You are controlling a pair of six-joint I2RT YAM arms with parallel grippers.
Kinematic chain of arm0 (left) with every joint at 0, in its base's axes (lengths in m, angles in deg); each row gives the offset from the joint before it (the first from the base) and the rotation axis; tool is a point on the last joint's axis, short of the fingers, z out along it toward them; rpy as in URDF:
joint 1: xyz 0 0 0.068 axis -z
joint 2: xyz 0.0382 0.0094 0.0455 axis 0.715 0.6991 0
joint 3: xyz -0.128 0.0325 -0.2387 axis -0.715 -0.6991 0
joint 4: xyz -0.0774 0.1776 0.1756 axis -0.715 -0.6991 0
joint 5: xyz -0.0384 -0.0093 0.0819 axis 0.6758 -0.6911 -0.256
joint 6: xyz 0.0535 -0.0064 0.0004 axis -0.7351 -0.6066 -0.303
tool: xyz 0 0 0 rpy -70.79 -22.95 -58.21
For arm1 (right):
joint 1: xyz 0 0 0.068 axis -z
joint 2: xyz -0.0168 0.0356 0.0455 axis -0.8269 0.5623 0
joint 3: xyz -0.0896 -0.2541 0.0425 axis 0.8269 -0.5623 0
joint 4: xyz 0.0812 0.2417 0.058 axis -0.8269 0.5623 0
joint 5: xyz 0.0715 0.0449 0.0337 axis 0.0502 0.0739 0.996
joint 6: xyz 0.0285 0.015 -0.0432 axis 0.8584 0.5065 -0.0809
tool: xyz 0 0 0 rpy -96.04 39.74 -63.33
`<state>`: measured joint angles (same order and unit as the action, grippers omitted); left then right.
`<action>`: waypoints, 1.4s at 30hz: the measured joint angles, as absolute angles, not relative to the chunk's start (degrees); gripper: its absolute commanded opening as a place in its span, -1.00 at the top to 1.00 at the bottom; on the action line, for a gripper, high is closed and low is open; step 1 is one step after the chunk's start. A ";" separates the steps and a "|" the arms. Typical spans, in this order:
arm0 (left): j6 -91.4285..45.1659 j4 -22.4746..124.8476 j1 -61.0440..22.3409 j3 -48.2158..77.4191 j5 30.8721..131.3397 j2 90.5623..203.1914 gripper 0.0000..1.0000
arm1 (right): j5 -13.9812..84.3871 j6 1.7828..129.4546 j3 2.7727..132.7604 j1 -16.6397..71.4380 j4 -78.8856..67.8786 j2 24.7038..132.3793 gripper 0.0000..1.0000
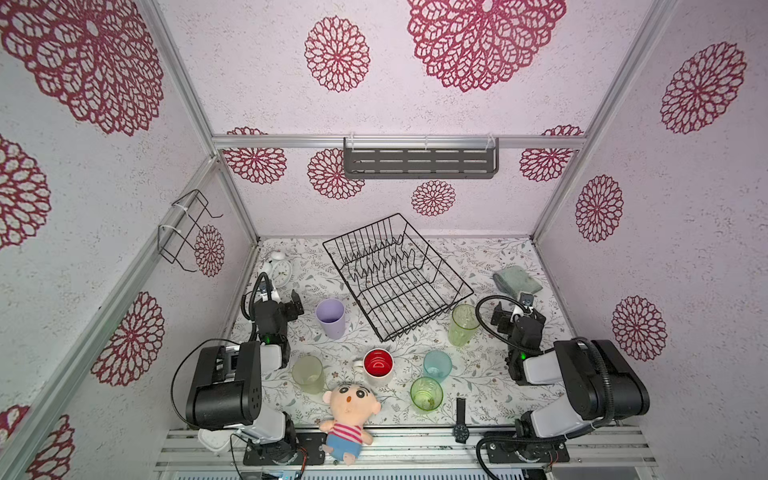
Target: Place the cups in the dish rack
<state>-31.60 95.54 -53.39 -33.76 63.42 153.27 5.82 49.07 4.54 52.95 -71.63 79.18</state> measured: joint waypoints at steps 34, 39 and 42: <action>-29.65 88.20 -53.41 -32.58 59.27 148.11 -0.95 | 3.13 50.27 -5.56 52.93 -80.66 73.81 -0.98; -27.31 78.69 -53.04 -28.65 58.00 139.30 -0.95 | -2.23 56.80 0.69 52.97 -57.93 53.83 -0.98; -24.12 70.43 -52.80 -26.07 58.85 133.51 -0.95 | -3.17 61.94 9.10 53.04 -42.74 46.36 -0.98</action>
<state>-24.12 70.43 -52.80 -26.07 58.85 133.51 -3.17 61.94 9.10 53.04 -42.74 46.36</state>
